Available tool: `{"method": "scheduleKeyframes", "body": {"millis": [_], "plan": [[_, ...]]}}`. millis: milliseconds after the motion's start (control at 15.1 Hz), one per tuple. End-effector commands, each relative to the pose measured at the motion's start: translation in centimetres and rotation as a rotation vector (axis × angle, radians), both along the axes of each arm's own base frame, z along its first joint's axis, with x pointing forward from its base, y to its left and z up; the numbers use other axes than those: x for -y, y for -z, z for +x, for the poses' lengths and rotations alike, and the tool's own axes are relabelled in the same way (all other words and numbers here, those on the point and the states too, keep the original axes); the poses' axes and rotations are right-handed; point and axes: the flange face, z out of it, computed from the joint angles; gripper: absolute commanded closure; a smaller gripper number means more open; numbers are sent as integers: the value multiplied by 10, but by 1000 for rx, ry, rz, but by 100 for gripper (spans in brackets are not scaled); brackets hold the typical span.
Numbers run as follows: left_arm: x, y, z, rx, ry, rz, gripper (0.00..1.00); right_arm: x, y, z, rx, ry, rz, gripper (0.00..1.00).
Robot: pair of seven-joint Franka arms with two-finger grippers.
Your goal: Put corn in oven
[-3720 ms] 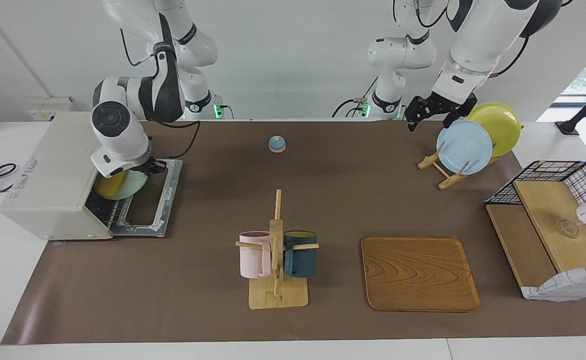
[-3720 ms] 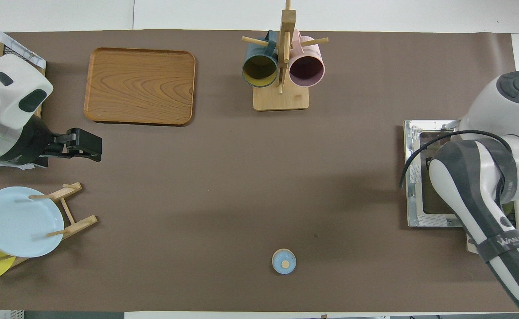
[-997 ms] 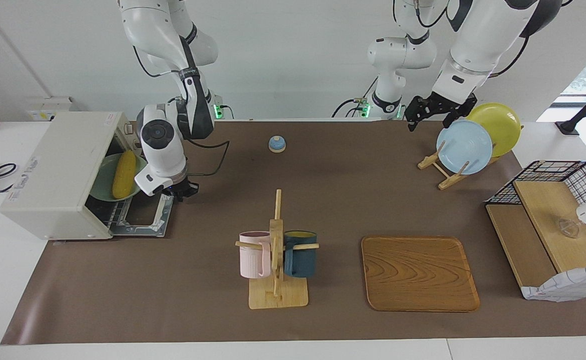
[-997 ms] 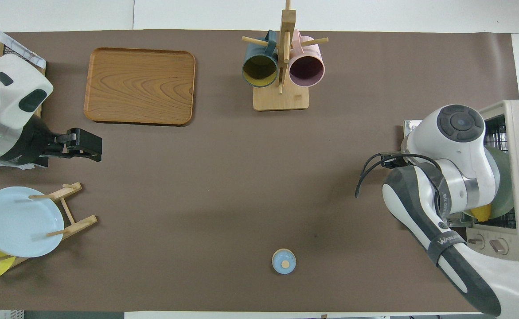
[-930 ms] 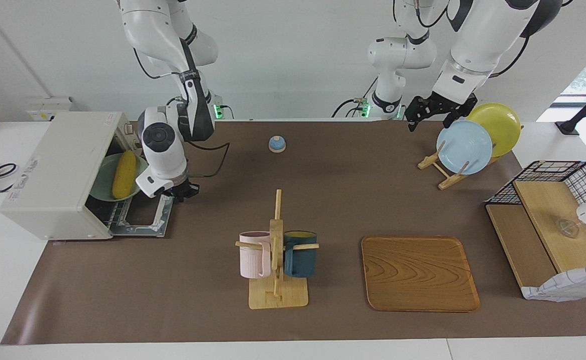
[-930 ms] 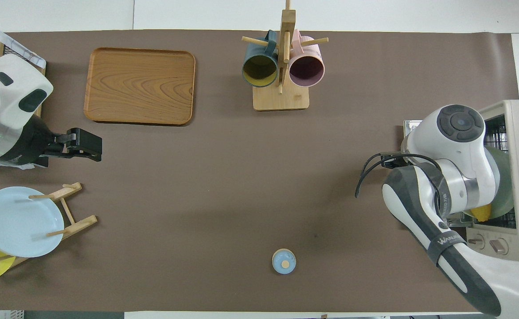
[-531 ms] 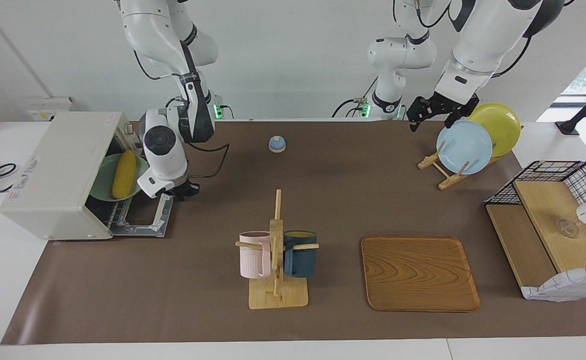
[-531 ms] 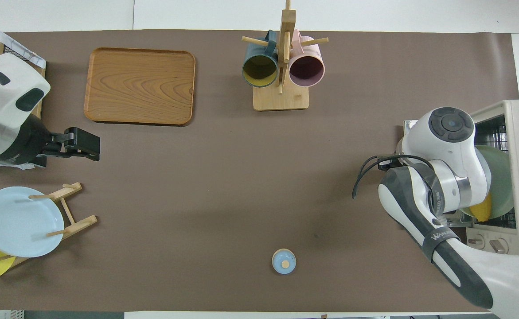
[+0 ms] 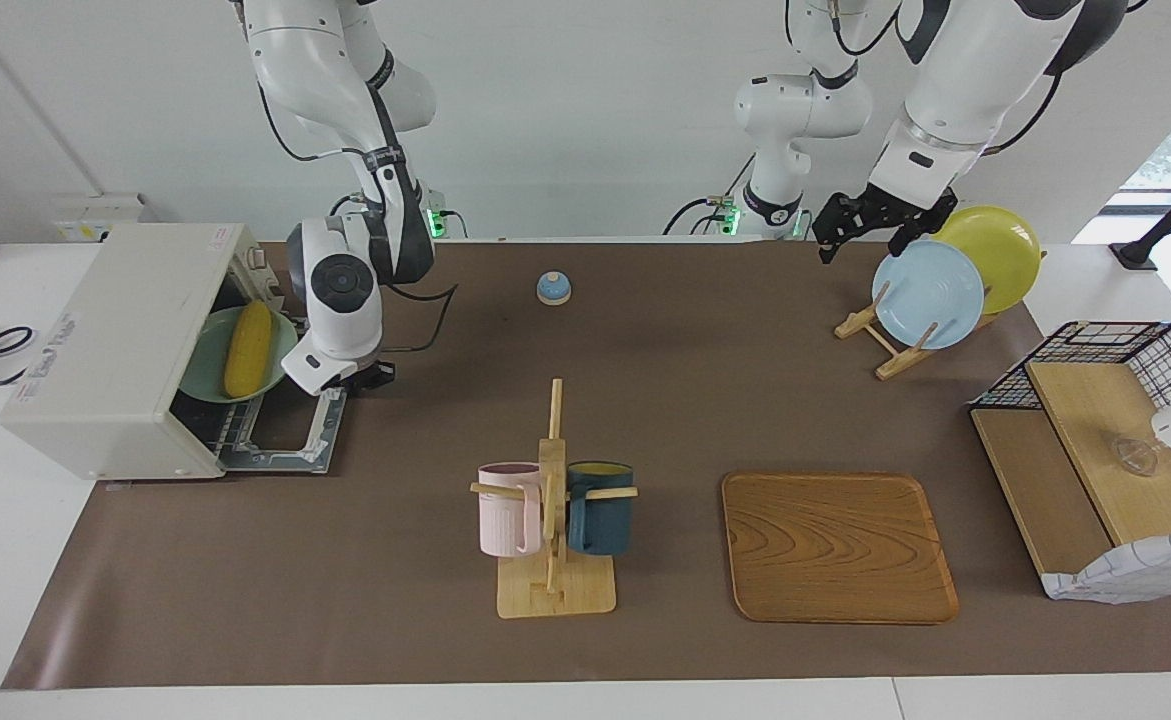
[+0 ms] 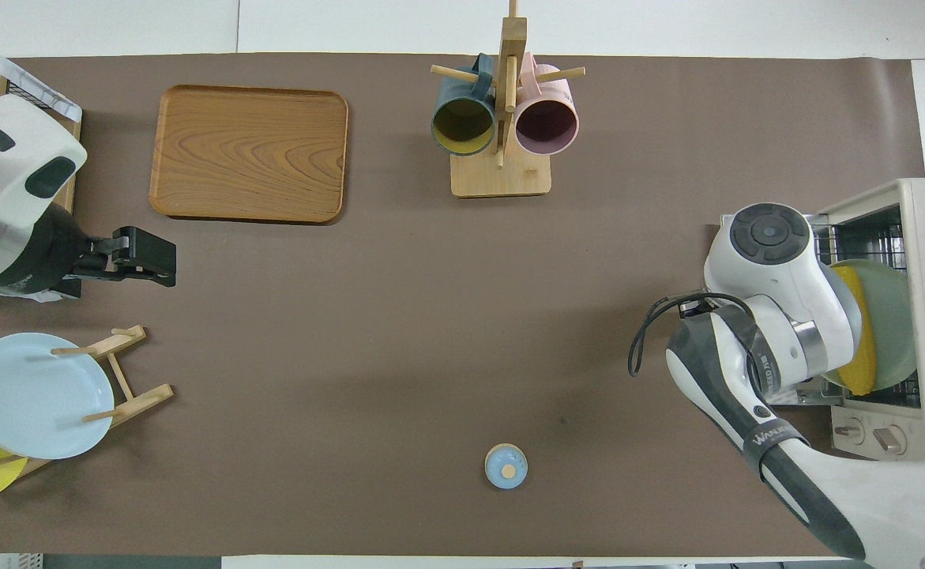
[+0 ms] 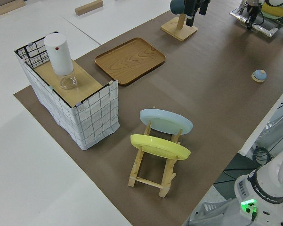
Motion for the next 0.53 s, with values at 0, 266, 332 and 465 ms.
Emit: {"method": "scheduleKeyframes", "body": {"millis": [0, 266, 332, 465], "plan": [[-3, -4, 0, -11, -7, -4, 0, 34, -33, 11, -42, -47, -88, 100], [-2, -4, -1, -11, -6, -4, 0, 79, -107, 18, -82, -90, -66, 100], [-2, -4, 0, -10, -6, -4, 0, 90, -121, 13, -78, -87, -53, 100], [-2, -4, 0, -10, -6, -4, 0, 114, -139, 6, -82, -88, -39, 100]]}}
